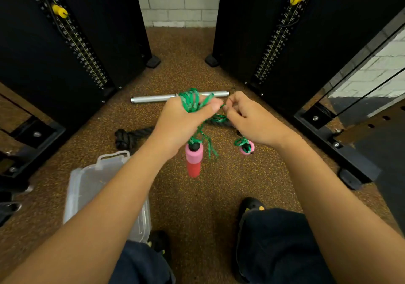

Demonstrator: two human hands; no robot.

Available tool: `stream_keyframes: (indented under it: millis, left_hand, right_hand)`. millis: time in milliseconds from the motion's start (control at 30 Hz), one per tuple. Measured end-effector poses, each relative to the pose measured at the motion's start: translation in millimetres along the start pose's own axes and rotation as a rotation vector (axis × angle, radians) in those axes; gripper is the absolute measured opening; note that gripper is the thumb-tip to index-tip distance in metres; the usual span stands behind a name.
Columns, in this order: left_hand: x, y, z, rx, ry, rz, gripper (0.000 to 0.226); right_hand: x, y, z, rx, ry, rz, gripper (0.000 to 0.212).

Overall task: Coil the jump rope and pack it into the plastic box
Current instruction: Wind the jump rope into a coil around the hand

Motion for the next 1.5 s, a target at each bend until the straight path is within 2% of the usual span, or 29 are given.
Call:
stream_keyframes:
  millis: [67,133,267,367,467,533,600,667,733,833,900,1000,1067,1267,1433,1500]
  left_hand:
    - [-9.2,0.9,0.2,-0.048,0.174,-0.305,0.016]
    - [-13.3,5.0,2.4,-0.059,0.273,-0.496,0.019]
    - [-10.4,6.3,-0.3,-0.099,0.289,-0.612,0.028]
    - [-13.1,7.3,-0.7,-0.097,0.326,-0.641,0.023]
    - [-22.7,-2.5,0.8,-0.161,0.366,-0.555,0.011]
    - [-21.3,-17.6,-4.1,-0.233,0.306,-0.445,0.009]
    - [-10.7,-30.7,-12.2,-0.263,0.198,-0.267,0.017]
    - [-4.1,-34.7,-14.9,-0.224,0.130,-0.094,0.027]
    - [-5.2,-28.5,-14.6,-0.113,0.121,0.046,0.026]
    - [-8.3,-9.5,-11.0,0.138,0.110,0.093,0.018]
    - [-7.0,-2.4,-8.5,0.234,0.104,0.001,0.018]
    - [-5.9,3.2,-5.4,0.279,0.090,0.003,0.017]
    - [-8.7,4.3,-4.9,0.265,0.084,0.084,0.020]
    - [-17.0,-8.6,-8.8,0.165,0.087,0.419,0.020]
    - [-14.3,-17.1,-12.7,0.112,0.095,0.504,0.020]
    - [-14.3,-15.1,-12.7,0.140,0.106,0.510,0.018]
  right_hand:
    - [2.8,1.1,1.1,0.025,-0.016,-0.059,0.010]
    - [5.6,1.1,2.2,0.035,-0.025,-0.119,0.012]
    - [9.3,0.7,3.0,0.039,-0.038,-0.147,0.012]
    - [7.6,2.0,3.3,0.043,-0.012,-0.182,0.011]
    - [-0.5,-0.9,4.5,0.034,0.035,-0.047,0.012]
    - [-11.2,-3.2,5.6,0.044,0.095,0.094,0.014]
    - [-22.0,-2.4,7.3,0.073,0.155,0.186,0.012]
    - [-31.4,3.4,7.7,0.116,0.204,0.239,0.010]
    - [-38.2,7.6,6.2,0.130,0.246,0.274,0.010]
    - [-42.1,0.1,2.6,0.013,0.286,0.179,0.011]
    - [-42.2,-5.2,-1.3,-0.091,0.271,-0.033,0.012]
    - [-39.2,2.6,-6.2,-0.117,0.232,-0.433,0.015]
    - [-39.2,8.8,-6.7,-0.108,0.238,-0.519,0.018]
    - [-26.7,4.2,-4.1,-0.113,0.075,-0.307,0.032]
    - [-13.8,7.7,0.6,0.120,0.050,-0.151,0.027]
    - [-14.6,10.0,3.6,0.163,0.078,-0.144,0.036]
Point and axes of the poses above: each hand's wrist, its own z-axis away from the middle knuckle, its own y-axis out of the palm, x = y × z, the point moved 8 cm from there along -z, towards the middle knuckle, and after that the axes turned 1 degree about -y, right-handed, at the moved point
